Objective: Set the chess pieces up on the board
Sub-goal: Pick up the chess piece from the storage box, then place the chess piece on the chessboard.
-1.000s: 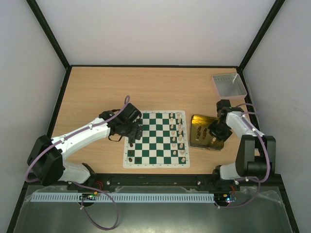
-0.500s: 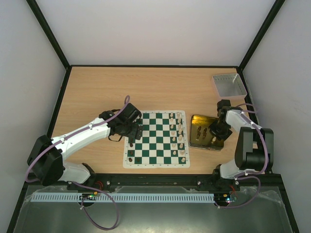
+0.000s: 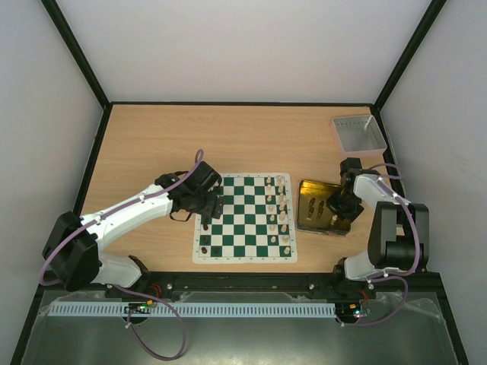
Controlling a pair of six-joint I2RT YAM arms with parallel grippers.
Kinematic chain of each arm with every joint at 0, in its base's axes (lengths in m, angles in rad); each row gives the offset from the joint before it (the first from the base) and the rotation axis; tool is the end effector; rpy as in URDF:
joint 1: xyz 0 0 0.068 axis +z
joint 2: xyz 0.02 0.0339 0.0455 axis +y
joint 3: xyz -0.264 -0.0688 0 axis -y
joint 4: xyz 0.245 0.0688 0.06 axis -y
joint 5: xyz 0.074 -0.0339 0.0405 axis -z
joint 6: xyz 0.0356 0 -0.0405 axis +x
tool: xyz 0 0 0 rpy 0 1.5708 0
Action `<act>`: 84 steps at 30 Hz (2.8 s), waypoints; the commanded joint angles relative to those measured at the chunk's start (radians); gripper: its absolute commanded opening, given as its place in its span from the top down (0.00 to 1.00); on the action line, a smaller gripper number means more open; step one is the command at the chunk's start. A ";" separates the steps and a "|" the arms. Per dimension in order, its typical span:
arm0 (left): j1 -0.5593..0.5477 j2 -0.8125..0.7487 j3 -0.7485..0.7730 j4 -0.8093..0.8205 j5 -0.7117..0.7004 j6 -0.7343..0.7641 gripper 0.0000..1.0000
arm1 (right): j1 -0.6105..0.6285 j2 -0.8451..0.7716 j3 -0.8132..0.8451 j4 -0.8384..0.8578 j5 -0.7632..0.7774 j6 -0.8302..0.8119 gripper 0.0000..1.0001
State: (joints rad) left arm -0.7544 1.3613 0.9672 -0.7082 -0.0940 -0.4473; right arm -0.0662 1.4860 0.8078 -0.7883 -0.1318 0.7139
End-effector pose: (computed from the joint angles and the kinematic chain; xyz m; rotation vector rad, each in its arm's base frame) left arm 0.1945 -0.1782 0.2354 0.3818 2.6643 -0.2587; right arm 0.2372 -0.0110 0.1609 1.1595 2.8482 0.2435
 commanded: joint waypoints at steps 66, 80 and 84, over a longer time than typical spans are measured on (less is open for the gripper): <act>-0.010 -0.007 -0.007 -0.010 -0.024 0.002 0.01 | 1.058 0.016 0.034 -0.056 -0.040 0.225 0.94; -0.011 -0.005 -0.006 -0.014 -0.026 0.001 0.01 | 1.066 0.049 0.049 -0.040 -0.063 0.205 0.94; -0.011 -0.003 -0.007 -0.013 -0.026 0.001 0.01 | 1.072 0.057 0.055 -0.042 -0.065 0.200 0.94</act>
State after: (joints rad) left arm -0.7639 1.3701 0.9672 -0.7090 -0.1089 -0.4450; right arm 0.9951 1.5295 0.8394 -0.8242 -0.2050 0.9211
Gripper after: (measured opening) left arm 0.991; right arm 0.065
